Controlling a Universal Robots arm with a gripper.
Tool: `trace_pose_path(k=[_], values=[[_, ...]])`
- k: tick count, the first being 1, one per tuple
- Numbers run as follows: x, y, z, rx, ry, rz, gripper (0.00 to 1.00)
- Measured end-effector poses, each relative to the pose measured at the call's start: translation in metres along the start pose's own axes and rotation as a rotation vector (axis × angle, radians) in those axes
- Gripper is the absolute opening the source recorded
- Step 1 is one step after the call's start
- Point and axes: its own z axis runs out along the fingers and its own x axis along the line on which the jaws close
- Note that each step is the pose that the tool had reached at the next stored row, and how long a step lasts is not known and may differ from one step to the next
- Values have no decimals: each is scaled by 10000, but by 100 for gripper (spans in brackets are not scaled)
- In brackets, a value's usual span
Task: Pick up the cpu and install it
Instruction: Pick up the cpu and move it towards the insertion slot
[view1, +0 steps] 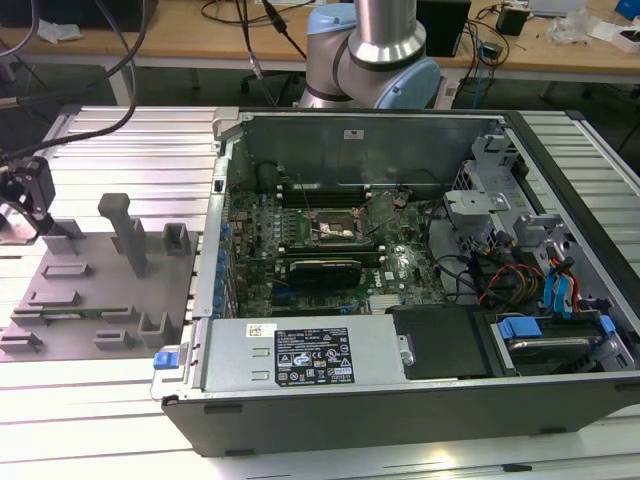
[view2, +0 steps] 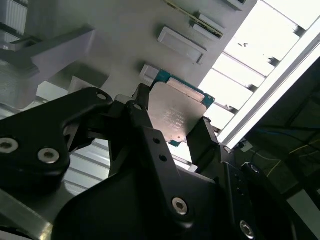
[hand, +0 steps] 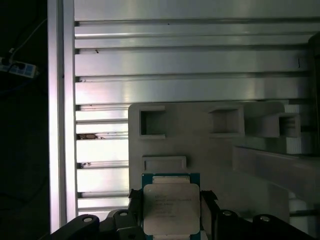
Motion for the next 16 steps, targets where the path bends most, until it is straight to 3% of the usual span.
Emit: trace_pose_path(k=[16], values=[[-7, 36, -281, 0, 0, 0, 55]])
